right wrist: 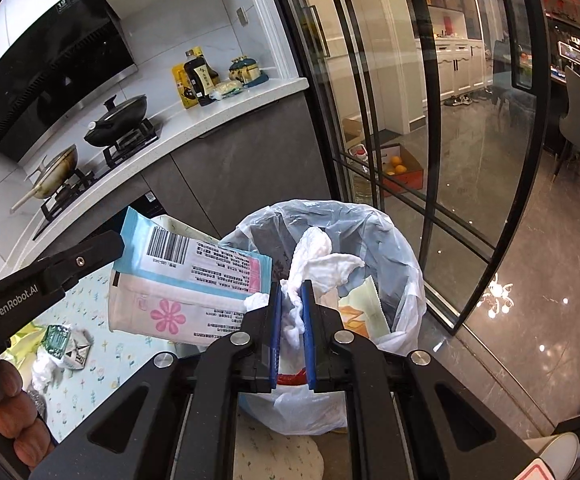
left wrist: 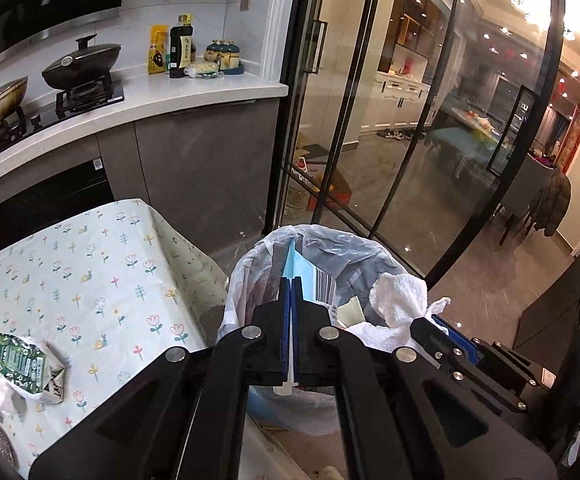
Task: Collect trash
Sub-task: 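Open the left tool over the bin while the right tool releases the tissue into it, then move both tools back over the steel wool and plastic bag on the table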
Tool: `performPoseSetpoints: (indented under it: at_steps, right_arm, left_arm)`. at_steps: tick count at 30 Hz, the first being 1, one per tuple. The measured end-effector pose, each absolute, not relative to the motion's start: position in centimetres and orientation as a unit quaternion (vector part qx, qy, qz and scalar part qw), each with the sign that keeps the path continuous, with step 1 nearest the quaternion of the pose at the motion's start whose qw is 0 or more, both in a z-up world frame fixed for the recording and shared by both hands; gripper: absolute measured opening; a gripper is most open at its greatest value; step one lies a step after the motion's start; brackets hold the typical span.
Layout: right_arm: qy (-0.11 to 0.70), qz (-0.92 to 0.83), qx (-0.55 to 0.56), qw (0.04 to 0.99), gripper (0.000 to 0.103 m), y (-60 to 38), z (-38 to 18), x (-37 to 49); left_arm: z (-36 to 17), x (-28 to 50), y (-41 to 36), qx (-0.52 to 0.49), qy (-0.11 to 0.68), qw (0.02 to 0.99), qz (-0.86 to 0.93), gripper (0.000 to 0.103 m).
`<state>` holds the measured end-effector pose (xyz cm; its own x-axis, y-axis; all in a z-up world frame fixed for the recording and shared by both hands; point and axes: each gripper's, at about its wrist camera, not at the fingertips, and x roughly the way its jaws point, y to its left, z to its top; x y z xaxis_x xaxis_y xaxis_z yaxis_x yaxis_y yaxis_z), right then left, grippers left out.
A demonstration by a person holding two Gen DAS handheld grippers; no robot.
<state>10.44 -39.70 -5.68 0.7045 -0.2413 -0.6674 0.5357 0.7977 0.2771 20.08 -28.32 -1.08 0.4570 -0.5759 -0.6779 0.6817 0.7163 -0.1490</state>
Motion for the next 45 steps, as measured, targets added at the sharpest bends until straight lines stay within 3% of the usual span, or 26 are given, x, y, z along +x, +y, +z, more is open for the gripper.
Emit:
performPoseSetpoints:
  at_steps: [4,8,10,24,28,32,45]
  right_arm:
    - [0.325,-0.222,0.236,0.889,0.015,-40.3,-6.5,11.4]
    - [0.32,-0.224,0.235,0.89,0.033,-40.2,-6.5,11.3]
    - [0.321,-0.224,0.232,0.891,0.033,-40.1,-6.4,11.3]
    - [0.311,-0.223,0.22,0.897,0.04,-37.9,-4.1,8.5]
    - [0.305,-0.223,0.217,0.9,0.04,-37.0,-3.2,7.7]
    - [0.296,-0.221,0.215,0.904,0.049,-35.8,-2.2,6.6]
    - [0.307,-0.197,0.197,0.91,0.056,-29.6,-0.5,3.5]
  left_arm:
    - [-2.0,20.7,-29.0,0.068,0.382,0.845,-0.369,0.006]
    - [-2.6,21.0,-29.1,0.065,0.388,0.844,-0.365,0.03]
    - [-2.6,20.8,-29.0,0.067,0.384,0.847,-0.36,0.038]
    - [-1.4,18.7,-26.0,0.065,0.376,0.856,-0.35,0.055]
    - [-0.9,17.9,-25.0,0.063,0.371,0.859,-0.347,0.056]
    - [-0.1,16.9,-23.8,0.062,0.362,0.864,-0.345,0.061]
    - [1.5,14.4,-17.4,0.039,0.348,0.88,-0.321,0.073]
